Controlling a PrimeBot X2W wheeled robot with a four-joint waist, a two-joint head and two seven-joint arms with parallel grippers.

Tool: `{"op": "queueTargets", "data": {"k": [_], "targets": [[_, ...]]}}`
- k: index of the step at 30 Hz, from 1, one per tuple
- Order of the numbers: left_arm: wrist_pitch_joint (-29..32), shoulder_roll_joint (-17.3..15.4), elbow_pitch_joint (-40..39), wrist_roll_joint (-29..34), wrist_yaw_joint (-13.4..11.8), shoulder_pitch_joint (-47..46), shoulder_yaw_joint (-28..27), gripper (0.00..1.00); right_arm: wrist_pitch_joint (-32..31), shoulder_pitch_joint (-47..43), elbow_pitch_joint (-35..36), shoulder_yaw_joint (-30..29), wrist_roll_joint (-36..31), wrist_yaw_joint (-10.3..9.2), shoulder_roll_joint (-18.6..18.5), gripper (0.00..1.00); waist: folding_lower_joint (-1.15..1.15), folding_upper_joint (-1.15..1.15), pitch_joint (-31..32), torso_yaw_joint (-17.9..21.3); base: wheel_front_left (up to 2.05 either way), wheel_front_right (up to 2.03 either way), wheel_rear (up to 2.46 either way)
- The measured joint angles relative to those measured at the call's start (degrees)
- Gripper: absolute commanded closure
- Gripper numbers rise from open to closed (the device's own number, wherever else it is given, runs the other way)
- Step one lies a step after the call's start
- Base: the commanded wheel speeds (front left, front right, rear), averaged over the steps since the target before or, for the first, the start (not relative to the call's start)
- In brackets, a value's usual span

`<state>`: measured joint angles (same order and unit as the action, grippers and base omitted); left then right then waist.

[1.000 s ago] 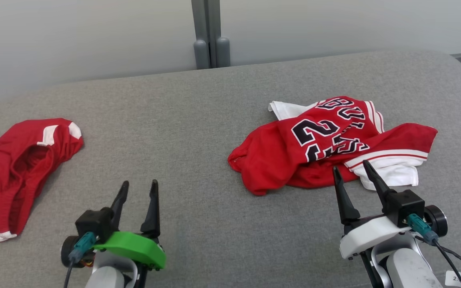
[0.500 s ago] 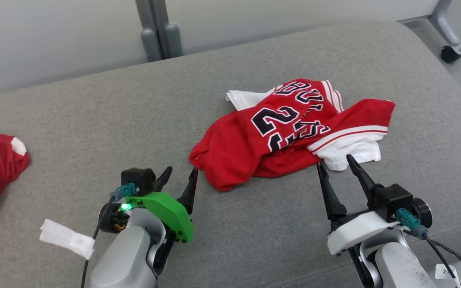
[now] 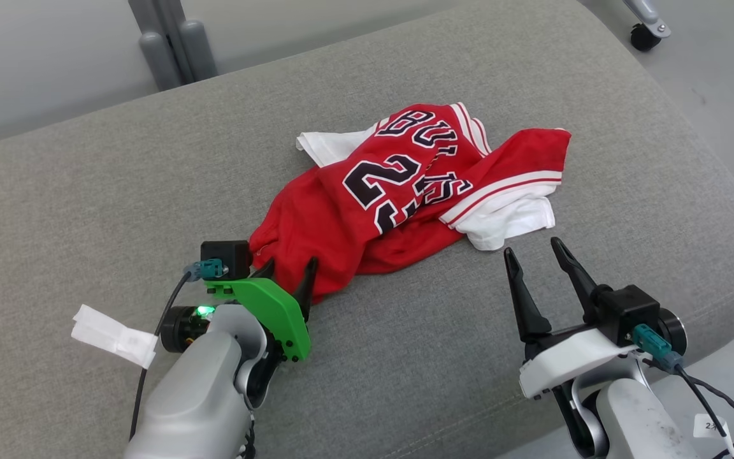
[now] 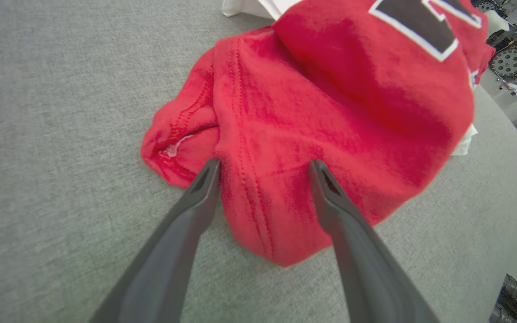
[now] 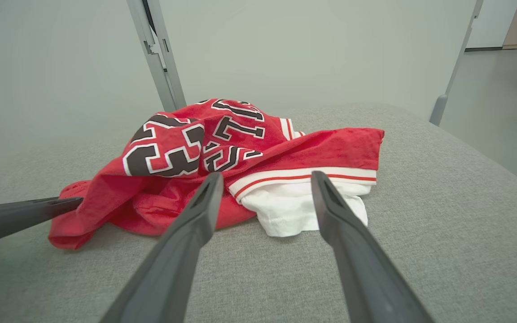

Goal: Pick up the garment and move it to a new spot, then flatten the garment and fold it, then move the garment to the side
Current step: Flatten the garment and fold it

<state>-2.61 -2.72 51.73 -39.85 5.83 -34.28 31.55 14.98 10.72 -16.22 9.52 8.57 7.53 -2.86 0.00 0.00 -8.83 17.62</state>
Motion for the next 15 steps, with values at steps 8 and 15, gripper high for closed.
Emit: {"op": "queueTargets", "data": {"k": [8, 15], "targets": [[1.8, 0.0, 2.6, -2.9, -1.1, -1.9, 2.5, 1.0, 0.0, 0.1, 0.4, -0.4, 0.3, 0.0, 0.0, 0.0, 0.0, 0.0, -0.8, 0.8, 0.0, 0.0, 0.0], [-5.2, 0.0, -1.3, -7.0, -0.6, -2.5, 2.2, 1.0, 0.0, -0.1, 1.0, -1.9, 0.1, 0.0, 0.0, 0.0, 0.0, 0.0, -0.8, -1.2, 0.0, 0.0, 0.0]]}}
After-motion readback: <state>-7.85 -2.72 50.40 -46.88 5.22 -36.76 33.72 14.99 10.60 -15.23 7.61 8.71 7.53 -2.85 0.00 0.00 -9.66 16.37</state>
